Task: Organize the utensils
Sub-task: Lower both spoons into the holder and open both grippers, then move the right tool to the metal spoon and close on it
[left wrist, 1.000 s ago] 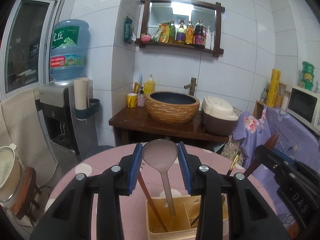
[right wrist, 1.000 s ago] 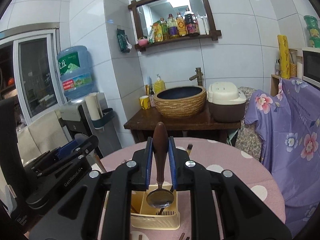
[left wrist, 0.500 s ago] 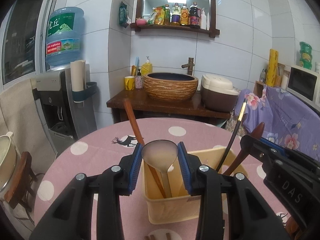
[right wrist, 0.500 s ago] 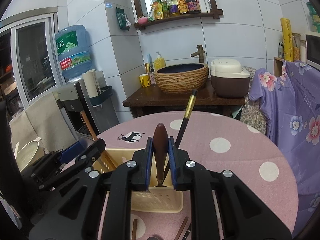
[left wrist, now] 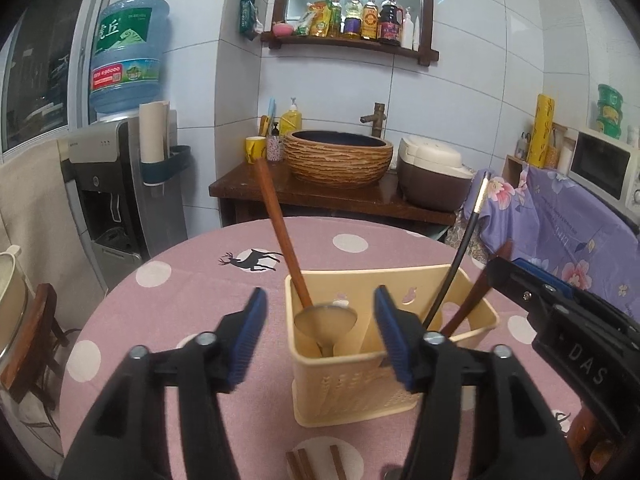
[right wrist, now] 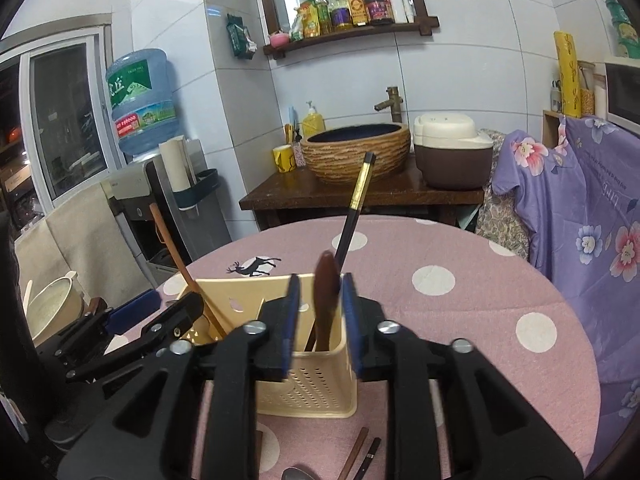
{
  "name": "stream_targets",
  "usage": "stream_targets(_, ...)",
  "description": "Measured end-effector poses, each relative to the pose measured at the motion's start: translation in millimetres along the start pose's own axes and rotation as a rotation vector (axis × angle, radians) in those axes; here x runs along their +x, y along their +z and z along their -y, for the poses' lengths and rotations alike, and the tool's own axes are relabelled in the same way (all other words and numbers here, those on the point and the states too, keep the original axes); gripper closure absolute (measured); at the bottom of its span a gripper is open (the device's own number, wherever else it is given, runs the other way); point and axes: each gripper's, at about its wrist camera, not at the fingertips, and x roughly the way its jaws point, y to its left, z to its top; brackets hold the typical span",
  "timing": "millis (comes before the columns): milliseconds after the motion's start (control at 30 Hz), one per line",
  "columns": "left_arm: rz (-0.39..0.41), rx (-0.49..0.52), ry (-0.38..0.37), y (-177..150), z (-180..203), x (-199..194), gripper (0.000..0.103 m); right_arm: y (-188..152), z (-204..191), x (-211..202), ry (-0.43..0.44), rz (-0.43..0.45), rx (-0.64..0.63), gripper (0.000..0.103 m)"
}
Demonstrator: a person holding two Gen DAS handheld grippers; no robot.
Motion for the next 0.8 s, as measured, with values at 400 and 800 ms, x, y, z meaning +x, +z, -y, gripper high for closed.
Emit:
stream_targets(400,-0.06,-0.007,0.037,-64.5,-28.5,-51.3,0.006,-58.8,6.2,-37.7,0.022,-0.129,-0.107,0.056)
stream_targets(800,-0.234,0.001,0.108,-142.4,-46.2,-51.8,0.009,-154.9,-13.4,-20.7,0.13,-0.377,-0.311,0.056)
